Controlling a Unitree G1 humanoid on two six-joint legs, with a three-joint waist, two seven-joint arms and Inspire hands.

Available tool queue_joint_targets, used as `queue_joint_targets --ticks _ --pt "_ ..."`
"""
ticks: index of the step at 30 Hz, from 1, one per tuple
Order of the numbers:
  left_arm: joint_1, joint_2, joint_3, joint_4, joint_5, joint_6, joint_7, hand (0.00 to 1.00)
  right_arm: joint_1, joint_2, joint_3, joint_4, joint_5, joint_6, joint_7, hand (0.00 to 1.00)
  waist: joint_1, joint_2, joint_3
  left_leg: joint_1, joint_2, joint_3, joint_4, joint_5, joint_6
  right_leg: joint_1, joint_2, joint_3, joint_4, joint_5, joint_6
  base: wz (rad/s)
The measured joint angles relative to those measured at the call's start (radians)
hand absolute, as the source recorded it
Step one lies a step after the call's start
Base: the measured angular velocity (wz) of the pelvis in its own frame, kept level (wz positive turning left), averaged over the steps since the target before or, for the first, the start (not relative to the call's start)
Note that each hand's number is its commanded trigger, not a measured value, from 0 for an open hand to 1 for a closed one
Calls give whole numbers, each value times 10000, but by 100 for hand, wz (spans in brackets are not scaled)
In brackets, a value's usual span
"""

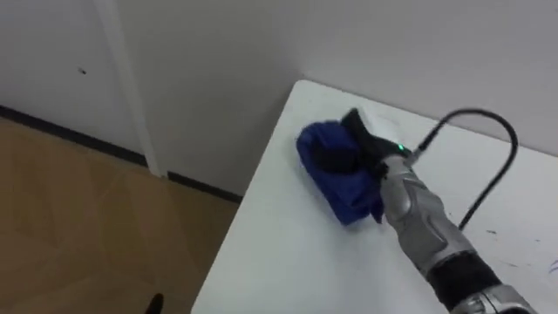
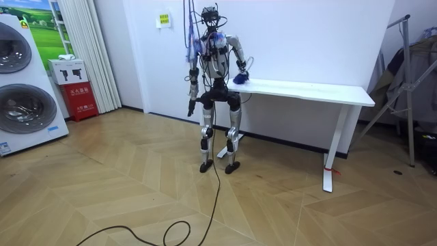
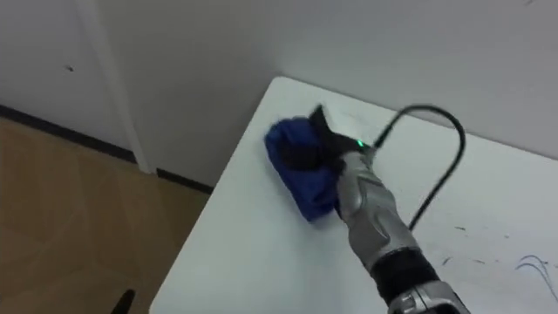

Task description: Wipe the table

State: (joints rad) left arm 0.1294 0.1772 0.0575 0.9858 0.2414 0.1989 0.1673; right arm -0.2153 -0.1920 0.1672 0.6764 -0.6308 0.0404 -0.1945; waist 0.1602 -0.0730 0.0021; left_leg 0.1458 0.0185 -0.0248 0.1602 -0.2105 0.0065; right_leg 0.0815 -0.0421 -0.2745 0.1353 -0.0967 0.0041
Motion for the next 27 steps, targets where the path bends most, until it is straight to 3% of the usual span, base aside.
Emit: queue_joint_targets --ticks 1,4,7,11,14,16,17,19,20,21,22,23,25,27 --pt "285 130 436 -2 192 -77 53 0 560 -69 -598 23 184 -468 -463 100 -300 7 -7 47 8 63 -2 0 0 95 -55 15 -29 -58 92 16" --pt "745 490 1122 -116 684 -79 227 0 1571 -695 -2041 716 818 -877 -1351 100 -692 28 -62 273 14 380 -8 -1 0 311 -64 198 -13 -64 103 -3" --pt "763 694 1369 -87 767 -223 266 0 1769 -1243 -3230 2099 1381 -1044 -1792 100 -1032 67 -124 466 7 558 -17 -2 0 544 -80 287 8 -64 103 -6" --pt "577 716 1249 -160 337 -414 337 0 1792 -1628 -3449 2559 1875 -1010 -1931 100 -1302 119 -151 572 10 656 -45 -9 9 601 -77 264 13 -64 109 -17" --pt "213 531 1009 -194 -88 -458 485 0 1484 -1568 -3046 2282 1880 -573 -1953 100 -1256 255 -174 623 70 796 -147 -75 84 473 36 397 36 -92 152 -31" --pt "-96 191 524 -157 -242 -418 501 0 806 -1240 -2433 1723 1802 394 -1682 100 -1059 541 -148 642 175 1097 -265 -169 95 165 218 744 281 7 -6 -52" --pt "-194 96 380 -135 -342 -420 506 0 693 -1165 -2149 1497 1667 584 -1505 100 -922 603 -145 637 232 1187 -256 -175 70 74 255 843 350 36 -52 -62" --pt "-690 -197 -41 190 -553 -421 486 0 635 -634 -556 -529 738 1392 -616 100 -586 614 -128 504 241 1320 -255 -114 -63 -262 366 1061 557 76 -225 -44" --pt "-772 -298 -42 208 -554 -407 484 0 603 -548 -160 -1038 384 1455 -401 100 -426 616 -128 460 243 1316 -253 -100 -78 -382 411 1144 615 79 -273 -44" --pt "-855 -453 -72 210 -548 -369 480 0 206 -69 691 -1626 -265 1473 -18 100 -193 584 -115 348 245 1275 -240 -66 -120 -626 499 1289 742 69 -377 -21" --pt "-959 -567 -242 244 -537 -304 453 0 -353 447 1229 -1734 -627 1438 326 100 -175 565 -45 205 254 1127 -233 21 -164 -691 498 1162 736 63 -433 0" --pt "-1023 -659 -282 243 -533 -276 413 0 -587 608 1371 -1755 -738 1400 482 100 -196 556 -26 140 253 1032 -244 67 -179 -721 479 1079 732 55 -449 49" --pt "-1006 -919 -379 150 -511 -158 208 0 -1128 763 1435 -1754 -883 1353 813 100 239 568 -16 -21 234 652 -256 218 -196 -769 417 853 695 21 -465 57" --pt "-678 -817 -395 82 -523 -14 160 0 -1165 738 1415 -1700 -870 1333 874 100 325 525 -21 -62 235 482 -248 259 -210 -731 369 610 680 -21 -486 37"
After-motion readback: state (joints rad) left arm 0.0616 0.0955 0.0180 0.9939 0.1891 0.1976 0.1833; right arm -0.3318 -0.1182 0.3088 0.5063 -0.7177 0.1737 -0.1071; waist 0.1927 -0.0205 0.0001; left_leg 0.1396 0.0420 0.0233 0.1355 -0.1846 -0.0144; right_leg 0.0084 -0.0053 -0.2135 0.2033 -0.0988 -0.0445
